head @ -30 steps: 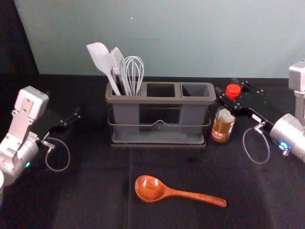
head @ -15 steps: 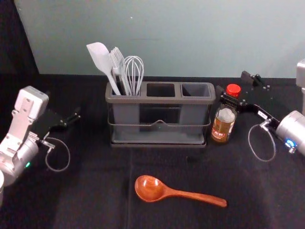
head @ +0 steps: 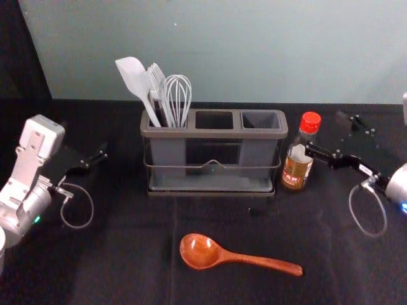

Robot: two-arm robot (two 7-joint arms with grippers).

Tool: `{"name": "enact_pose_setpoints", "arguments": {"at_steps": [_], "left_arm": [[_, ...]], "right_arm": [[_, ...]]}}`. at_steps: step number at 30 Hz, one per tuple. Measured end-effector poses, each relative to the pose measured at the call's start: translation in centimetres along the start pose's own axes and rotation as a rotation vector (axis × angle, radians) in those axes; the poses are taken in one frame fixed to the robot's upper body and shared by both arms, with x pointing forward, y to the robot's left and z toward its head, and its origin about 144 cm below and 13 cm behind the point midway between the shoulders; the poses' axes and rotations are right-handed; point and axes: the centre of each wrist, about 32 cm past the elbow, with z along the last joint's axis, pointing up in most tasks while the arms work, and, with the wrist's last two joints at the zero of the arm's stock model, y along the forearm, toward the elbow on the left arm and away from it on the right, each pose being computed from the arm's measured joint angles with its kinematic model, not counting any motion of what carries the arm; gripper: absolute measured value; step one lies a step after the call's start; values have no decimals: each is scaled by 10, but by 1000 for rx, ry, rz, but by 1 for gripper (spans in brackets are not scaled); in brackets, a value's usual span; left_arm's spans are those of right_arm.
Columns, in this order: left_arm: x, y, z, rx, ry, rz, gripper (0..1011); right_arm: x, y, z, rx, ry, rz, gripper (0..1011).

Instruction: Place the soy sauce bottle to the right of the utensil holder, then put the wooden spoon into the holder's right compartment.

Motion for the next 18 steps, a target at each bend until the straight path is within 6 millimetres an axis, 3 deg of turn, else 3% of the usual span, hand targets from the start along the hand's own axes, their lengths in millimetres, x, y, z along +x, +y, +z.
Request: {"name": "enact_pose_setpoints", "arguments": {"at_steps": [10, 18], "left_arm": [[0, 0, 0, 0, 0, 0, 1005], [0, 0, 0, 0, 0, 0, 1005]], "right_arm": [[-15, -29, 17, -115, -26, 25, 1002], [-27, -41, 25, -196, -79, 78, 1003]]}}
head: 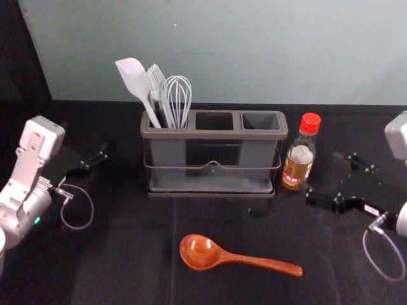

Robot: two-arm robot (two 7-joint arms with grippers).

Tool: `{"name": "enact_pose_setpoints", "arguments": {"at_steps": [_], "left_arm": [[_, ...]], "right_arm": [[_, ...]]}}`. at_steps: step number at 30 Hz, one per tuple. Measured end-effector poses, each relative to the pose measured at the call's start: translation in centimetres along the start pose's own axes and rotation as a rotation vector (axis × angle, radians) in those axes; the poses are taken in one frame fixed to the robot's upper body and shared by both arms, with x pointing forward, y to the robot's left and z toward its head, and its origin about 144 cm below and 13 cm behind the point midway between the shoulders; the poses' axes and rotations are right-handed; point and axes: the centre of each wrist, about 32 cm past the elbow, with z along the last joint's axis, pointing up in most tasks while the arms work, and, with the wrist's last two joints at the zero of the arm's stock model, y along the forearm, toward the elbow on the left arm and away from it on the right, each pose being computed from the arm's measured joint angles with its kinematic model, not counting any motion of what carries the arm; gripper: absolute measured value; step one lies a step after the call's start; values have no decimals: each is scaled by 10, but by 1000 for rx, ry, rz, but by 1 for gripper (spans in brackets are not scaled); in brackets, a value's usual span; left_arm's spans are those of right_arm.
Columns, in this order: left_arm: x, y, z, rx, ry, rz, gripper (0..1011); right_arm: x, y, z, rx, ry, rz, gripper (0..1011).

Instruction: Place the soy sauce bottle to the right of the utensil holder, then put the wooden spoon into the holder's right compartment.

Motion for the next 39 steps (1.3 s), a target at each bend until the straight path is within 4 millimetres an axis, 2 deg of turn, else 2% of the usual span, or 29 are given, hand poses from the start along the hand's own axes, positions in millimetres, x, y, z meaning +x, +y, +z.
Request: {"name": "enact_pose_setpoints", "arguments": {"at_steps": [10, 20, 30, 39], "left_arm": [[0, 0, 0, 0, 0, 0, 1005], [0, 0, 0, 0, 0, 0, 1005], [0, 0, 0, 0, 0, 0, 1005], [0, 0, 0, 0, 0, 0, 1005]], "right_arm": [[-17, 4, 13, -156, -51, 79, 1003], [-34, 20, 24, -239, -87, 179, 1002], [-45, 32, 20, -259, -69, 246, 1002], [-49, 33, 16, -280, -69, 324, 1003]]}}
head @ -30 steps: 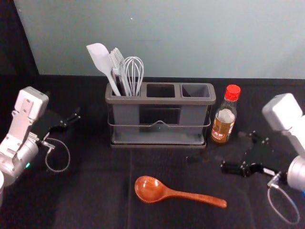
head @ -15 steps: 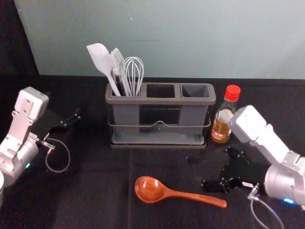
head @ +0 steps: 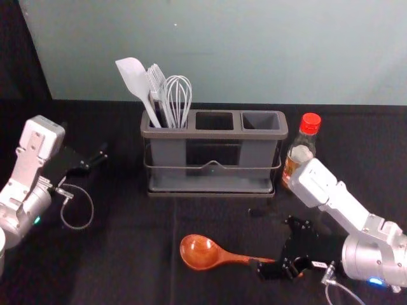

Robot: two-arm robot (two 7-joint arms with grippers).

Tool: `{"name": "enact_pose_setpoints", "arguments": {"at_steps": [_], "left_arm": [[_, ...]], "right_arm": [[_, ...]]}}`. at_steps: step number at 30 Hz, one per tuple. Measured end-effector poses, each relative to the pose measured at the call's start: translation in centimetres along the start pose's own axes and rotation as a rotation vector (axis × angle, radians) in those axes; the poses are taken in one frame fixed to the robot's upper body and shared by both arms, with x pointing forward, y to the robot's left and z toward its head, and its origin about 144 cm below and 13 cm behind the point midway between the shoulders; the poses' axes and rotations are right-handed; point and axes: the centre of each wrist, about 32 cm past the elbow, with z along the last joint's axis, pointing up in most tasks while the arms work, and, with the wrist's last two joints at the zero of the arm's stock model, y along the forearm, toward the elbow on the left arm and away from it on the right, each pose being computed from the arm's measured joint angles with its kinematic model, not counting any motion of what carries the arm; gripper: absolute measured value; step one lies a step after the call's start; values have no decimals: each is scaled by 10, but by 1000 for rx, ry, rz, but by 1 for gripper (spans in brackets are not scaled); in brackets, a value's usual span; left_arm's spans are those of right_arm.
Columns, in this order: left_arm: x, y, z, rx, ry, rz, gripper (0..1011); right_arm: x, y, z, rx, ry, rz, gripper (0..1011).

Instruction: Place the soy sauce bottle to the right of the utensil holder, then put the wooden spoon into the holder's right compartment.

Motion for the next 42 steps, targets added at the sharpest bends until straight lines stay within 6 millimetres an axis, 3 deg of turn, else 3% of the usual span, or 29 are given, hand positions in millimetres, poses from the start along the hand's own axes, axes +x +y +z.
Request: {"name": "enact_pose_setpoints", "arguments": {"at_steps": [24, 42], "left_arm": [[0, 0, 0, 0, 0, 0, 1005], [0, 0, 0, 0, 0, 0, 1005]], "right_arm": [[0, 18, -6, -17, -41, 82, 1002], [0, 17, -6, -16, -41, 80, 1002]]}}
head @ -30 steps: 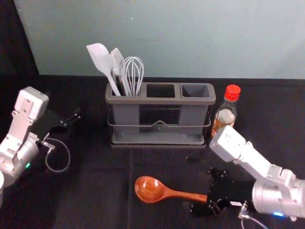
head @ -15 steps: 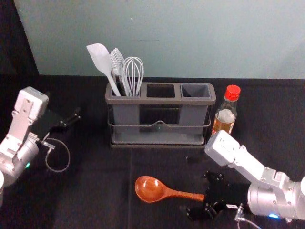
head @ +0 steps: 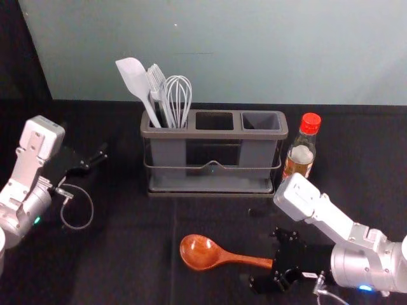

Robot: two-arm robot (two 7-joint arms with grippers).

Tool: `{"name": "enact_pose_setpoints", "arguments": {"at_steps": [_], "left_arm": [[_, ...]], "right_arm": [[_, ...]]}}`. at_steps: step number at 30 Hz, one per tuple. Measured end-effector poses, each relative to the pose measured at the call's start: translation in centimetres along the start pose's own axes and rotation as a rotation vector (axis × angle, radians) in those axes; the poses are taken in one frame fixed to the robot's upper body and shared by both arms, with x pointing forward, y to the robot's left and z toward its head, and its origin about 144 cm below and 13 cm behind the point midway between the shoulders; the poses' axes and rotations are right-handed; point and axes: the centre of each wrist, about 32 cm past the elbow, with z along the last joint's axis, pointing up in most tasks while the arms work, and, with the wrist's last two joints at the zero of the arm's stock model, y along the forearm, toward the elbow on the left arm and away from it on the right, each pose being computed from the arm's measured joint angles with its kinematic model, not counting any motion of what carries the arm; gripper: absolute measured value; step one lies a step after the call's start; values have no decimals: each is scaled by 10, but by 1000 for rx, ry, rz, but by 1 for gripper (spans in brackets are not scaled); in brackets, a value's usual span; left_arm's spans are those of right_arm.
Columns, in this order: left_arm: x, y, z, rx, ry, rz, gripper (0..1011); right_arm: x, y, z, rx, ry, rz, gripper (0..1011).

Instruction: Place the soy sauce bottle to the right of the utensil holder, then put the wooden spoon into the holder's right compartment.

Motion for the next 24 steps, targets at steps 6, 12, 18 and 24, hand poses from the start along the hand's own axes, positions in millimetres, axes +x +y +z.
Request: {"name": "enact_pose_setpoints", "arguments": {"at_steps": [6, 12, 18, 24], "left_arm": [[0, 0, 0, 0, 0, 0, 1005], [0, 0, 0, 0, 0, 0, 1005], [0, 0, 0, 0, 0, 0, 1005], [0, 0, 0, 0, 0, 0, 1005]], "right_arm": [[0, 0, 0, 0, 0, -1, 1003], [0, 0, 0, 0, 1, -2, 1003], [0, 0, 0, -1, 1, -2, 1003], [0, 0, 0, -1, 1, -2, 1003]]}}
